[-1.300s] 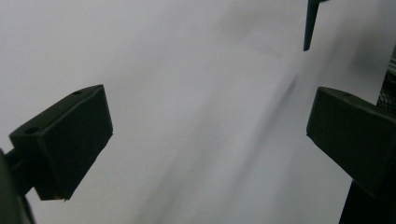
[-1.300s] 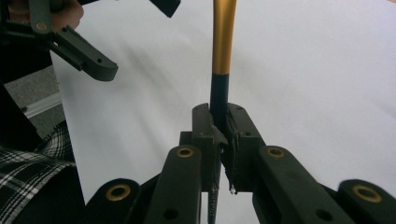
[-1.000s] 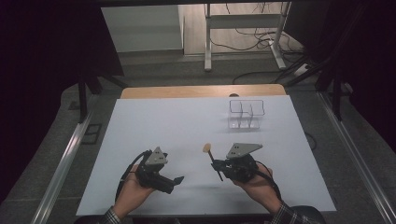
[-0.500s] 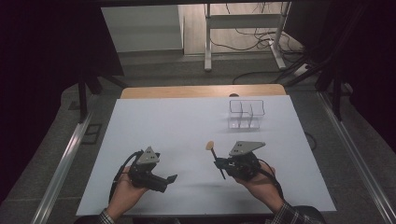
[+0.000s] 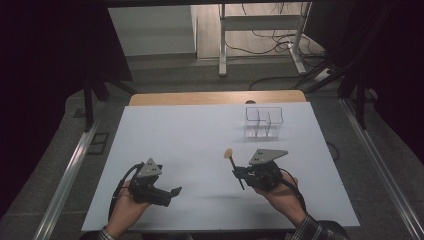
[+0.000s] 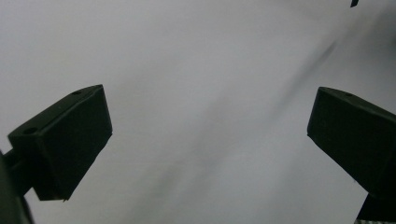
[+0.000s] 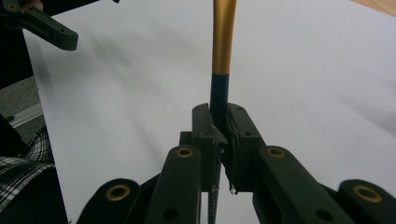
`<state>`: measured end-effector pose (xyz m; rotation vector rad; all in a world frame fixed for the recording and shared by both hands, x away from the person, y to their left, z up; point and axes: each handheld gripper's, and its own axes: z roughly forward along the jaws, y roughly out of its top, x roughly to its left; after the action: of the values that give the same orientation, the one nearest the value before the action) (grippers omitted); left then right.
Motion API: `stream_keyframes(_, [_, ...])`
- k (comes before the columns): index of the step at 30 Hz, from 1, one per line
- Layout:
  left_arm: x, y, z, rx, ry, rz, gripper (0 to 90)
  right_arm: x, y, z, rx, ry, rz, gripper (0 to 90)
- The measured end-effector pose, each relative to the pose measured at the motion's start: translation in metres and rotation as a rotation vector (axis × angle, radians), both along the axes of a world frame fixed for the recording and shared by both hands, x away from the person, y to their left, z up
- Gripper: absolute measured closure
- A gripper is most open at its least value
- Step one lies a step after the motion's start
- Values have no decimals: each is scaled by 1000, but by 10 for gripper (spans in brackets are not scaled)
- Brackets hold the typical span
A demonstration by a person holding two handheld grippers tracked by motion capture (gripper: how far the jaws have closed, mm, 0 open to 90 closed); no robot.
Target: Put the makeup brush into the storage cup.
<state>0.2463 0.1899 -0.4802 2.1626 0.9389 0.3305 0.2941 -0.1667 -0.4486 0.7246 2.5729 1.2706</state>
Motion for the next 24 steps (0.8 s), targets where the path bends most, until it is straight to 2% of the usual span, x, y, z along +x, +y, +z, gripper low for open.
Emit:
stream_keyframes(8, [-5,8,-1,12,-3,24,3,2,-4,2,4,-13,-12,837])
stream_keyframes(17, [-10,19,-3,5,1,51,3,9,-12,5,14,-13,-44,836])
stream_keyframes(24, [-15,26,-5,27,-3,70,4,15,-20,6,19,-12,-65,836])
